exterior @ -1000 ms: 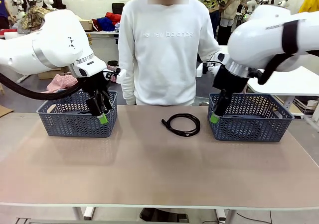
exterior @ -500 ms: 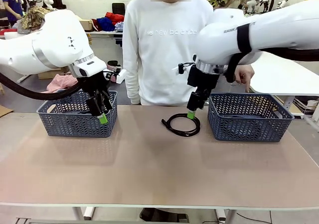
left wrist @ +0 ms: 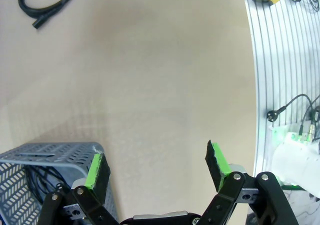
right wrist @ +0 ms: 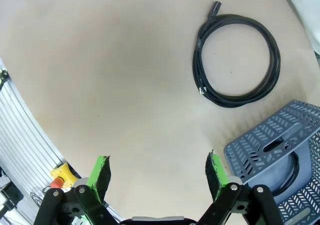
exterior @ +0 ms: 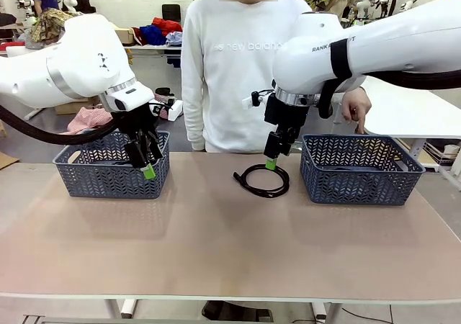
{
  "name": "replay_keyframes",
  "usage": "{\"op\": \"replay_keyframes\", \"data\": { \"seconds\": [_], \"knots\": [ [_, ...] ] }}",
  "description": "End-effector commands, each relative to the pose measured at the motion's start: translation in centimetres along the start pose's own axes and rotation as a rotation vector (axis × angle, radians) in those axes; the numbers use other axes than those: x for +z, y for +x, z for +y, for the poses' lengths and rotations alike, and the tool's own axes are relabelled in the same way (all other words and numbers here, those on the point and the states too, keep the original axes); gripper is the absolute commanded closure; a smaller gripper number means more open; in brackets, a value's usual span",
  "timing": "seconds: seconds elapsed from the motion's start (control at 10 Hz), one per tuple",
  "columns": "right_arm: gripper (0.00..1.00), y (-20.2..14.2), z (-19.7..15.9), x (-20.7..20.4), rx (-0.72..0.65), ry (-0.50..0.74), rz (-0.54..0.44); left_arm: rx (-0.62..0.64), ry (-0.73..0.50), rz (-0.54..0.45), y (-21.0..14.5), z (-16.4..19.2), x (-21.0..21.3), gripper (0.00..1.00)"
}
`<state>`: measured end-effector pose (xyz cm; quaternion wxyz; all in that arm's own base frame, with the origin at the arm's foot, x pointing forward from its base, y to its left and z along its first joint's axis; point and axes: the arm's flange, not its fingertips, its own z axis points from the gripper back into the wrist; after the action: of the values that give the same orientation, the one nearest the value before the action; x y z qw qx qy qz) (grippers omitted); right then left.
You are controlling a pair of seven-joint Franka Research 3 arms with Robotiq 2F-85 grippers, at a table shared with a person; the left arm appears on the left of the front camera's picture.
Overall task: Organize the cables according to human instructions.
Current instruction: Pick up a bundle of cables and place it in the basket indicated by the human.
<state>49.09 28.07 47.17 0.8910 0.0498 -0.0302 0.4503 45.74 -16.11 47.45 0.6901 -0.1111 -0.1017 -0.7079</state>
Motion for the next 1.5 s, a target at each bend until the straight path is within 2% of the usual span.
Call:
{"op": "replay_keyframes", "data": {
  "seconds": [0.0,0.3,0.7,1.4],
  "knots": [
    [0.00,-0.3,0.1,0.0,0.002,0.003,-0.001,0.004,0.008,-0.001,-0.1,0.0,0.1,0.00],
    [0.00,0.0,0.0,0.0,0.000,0.000,0.001,0.004,0.008,-0.001,-0.1,0.0,0.1,0.00],
    [0.00,4.2,-0.9,-4.9,-0.103,0.017,-0.058,0.004,0.008,-0.001,-0.1,0.0,0.1,0.00],
    [0.00,8.5,-1.5,-11.6,-0.122,-0.079,0.025,0.004,0.008,-0.001,-0.1,0.0,0.1,0.00]
  ]
}}
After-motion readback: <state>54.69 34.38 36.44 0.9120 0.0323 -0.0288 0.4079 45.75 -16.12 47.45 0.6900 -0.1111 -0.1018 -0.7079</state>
